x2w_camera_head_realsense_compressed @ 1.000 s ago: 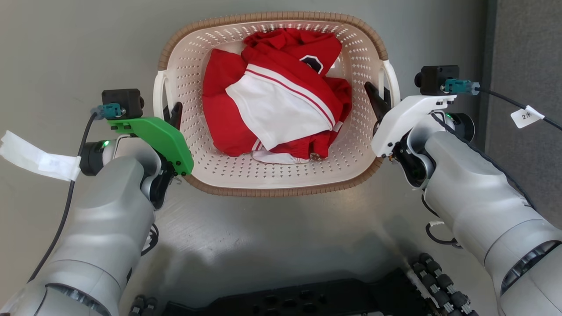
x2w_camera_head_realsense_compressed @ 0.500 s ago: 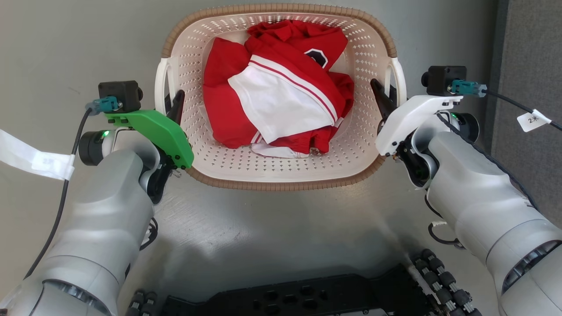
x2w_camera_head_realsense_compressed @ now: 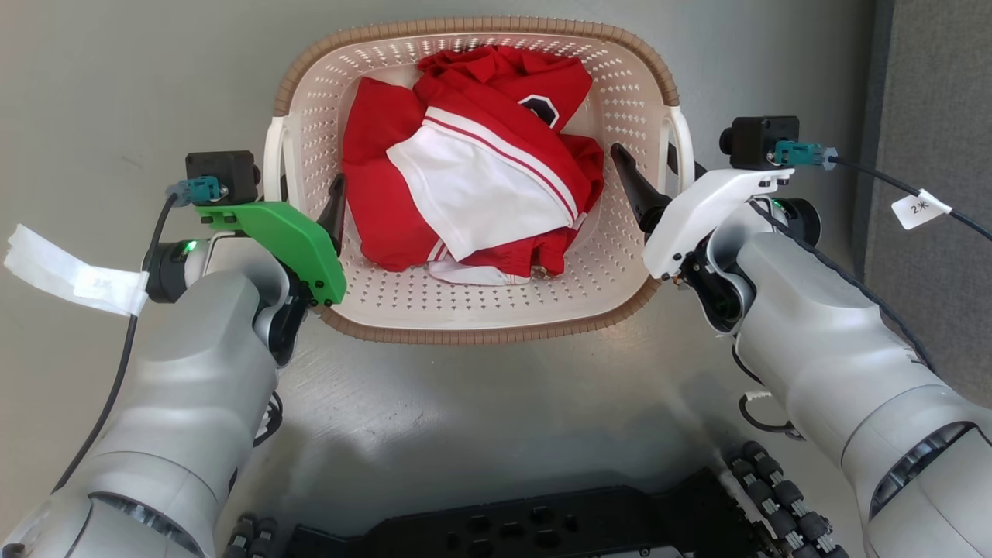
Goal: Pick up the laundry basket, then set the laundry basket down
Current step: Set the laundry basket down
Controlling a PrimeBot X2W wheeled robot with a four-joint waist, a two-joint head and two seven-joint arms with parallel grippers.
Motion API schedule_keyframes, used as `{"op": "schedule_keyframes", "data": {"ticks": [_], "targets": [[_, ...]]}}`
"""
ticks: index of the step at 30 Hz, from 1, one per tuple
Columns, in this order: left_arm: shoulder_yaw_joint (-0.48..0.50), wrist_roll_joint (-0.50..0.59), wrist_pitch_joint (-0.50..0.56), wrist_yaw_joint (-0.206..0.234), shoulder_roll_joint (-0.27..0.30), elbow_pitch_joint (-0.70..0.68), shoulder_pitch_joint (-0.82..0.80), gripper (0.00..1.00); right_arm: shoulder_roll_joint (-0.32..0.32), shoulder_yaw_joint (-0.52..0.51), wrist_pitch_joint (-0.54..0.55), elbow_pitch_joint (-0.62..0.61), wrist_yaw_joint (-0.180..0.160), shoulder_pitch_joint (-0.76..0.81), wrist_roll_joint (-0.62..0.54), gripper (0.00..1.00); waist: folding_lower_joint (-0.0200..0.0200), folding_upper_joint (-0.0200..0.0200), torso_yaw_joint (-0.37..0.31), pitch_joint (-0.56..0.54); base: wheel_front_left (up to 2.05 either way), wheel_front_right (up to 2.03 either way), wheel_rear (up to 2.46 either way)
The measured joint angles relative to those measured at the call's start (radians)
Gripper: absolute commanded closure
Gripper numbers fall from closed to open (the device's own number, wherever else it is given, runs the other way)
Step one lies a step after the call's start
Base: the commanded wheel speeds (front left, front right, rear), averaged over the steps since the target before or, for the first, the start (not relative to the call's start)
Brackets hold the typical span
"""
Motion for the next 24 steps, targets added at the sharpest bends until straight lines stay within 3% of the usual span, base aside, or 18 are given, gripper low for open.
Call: {"op": "schedule_keyframes", "data": {"ticks": [24], "targets": [[-0.01, -0.019, -0.004, 0.0, -0.001, 0.025, 0.045, 0.0, 0.002, -0.024, 0.0, 0.033, 0.0, 0.027, 0.022, 0.0, -0.0001, 0.0, -0.013, -0.123, 0.0, 0.0, 0.0]]}}
